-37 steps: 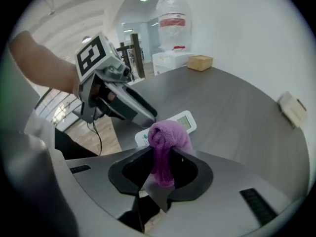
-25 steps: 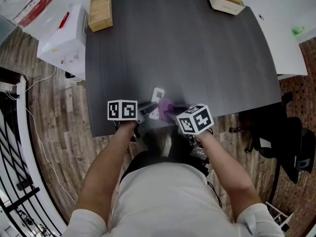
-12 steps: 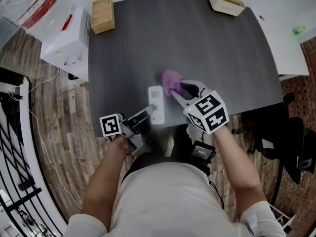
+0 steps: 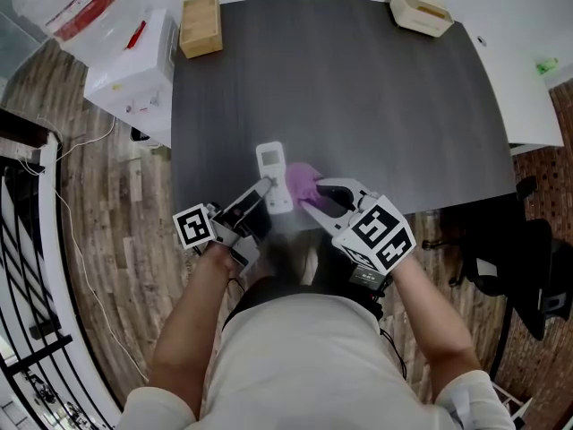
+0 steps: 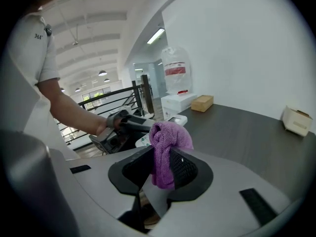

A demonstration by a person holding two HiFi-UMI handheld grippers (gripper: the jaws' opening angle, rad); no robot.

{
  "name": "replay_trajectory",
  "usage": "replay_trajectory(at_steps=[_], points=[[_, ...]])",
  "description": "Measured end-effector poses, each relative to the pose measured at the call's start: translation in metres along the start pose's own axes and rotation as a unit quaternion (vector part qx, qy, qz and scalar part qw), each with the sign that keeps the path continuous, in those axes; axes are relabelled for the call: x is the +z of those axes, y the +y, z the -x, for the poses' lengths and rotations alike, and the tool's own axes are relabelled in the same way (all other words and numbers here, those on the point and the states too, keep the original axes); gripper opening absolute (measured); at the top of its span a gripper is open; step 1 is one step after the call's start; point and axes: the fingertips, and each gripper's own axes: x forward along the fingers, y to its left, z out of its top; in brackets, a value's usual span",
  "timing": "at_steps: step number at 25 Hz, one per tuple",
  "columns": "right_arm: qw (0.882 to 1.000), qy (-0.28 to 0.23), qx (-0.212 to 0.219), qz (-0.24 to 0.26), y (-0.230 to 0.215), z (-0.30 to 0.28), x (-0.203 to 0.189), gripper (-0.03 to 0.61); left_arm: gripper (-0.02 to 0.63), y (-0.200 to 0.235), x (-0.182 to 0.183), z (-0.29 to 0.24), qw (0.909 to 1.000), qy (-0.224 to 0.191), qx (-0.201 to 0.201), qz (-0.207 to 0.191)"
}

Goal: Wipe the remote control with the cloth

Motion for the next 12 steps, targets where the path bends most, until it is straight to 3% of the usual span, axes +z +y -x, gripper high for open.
replay_trajectory(at_steps=[9, 12], points=[[1.000, 0.007, 0.019, -0.012, 0.038, 0.007, -0.021, 0.104, 0.089, 0.004, 0.009, 0.002, 0.9987, -0.041, 0.025, -0.015], [0.999, 0.011, 0.045, -0.006, 0.055, 0.007, -0.024, 0.104, 0.089, 0.005, 0.011, 0.004, 0.9982, -0.045, 0.033, -0.022]])
